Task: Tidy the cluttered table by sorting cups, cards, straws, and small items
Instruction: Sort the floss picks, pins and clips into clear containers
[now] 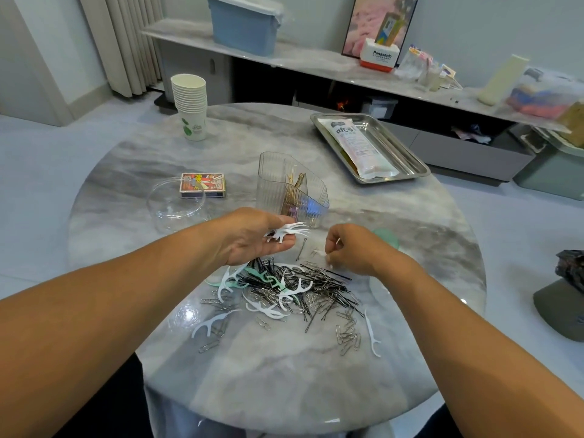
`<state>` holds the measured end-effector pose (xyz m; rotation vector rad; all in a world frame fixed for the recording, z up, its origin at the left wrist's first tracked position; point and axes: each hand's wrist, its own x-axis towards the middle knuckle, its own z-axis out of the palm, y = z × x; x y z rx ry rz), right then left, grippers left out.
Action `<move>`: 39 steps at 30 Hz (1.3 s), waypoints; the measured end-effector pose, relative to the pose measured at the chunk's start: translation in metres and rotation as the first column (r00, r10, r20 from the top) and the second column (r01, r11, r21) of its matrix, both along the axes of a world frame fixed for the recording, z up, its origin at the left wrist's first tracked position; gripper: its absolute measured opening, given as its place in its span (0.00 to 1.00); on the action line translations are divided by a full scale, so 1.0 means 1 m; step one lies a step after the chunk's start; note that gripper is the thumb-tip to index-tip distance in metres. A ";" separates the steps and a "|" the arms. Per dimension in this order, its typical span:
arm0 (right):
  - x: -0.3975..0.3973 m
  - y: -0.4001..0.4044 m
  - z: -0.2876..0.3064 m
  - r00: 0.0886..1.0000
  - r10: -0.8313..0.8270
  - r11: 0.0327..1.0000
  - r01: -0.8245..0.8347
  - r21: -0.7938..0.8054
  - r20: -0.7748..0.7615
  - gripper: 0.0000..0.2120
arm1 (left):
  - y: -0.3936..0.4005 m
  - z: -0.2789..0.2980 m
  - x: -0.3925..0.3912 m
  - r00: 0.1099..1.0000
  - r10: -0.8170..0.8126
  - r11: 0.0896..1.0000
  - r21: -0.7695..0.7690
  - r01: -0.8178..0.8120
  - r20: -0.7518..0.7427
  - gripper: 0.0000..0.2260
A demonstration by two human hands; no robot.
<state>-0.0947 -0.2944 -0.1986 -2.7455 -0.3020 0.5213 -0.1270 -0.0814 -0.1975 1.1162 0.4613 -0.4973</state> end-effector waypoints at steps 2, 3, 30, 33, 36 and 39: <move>0.001 -0.002 0.013 0.999 0.001 1.000 0.000 -0.023 0.043 0.07 | -0.002 0.000 0.000 1.000 0.007 1.000 0.002 -0.007 -0.015 0.11; 0.000 -0.002 0.020 0.997 -0.005 1.000 0.007 -0.026 0.079 0.07 | -0.003 -0.001 0.000 1.000 0.014 1.000 0.007 -0.014 -0.021 0.13; -0.023 0.026 0.035 0.972 -0.149 0.775 0.229 0.589 -0.182 0.10 | -0.020 0.009 -0.007 0.998 -0.025 1.000 0.002 0.025 0.062 0.17; -0.026 0.030 0.033 0.945 -0.185 0.675 0.322 0.664 -0.270 0.14 | -0.019 0.010 -0.007 0.997 -0.003 1.000 -0.010 0.004 0.081 0.11; -0.027 0.031 0.033 0.947 -0.171 0.624 0.318 0.714 -0.272 0.16 | -0.018 0.011 -0.007 0.996 0.006 1.000 -0.020 -0.004 0.092 0.06; -0.027 0.032 0.032 0.967 -0.127 0.631 0.251 0.734 -0.221 0.13 | -0.017 0.011 -0.007 0.995 0.026 0.999 -0.039 -0.023 0.093 0.06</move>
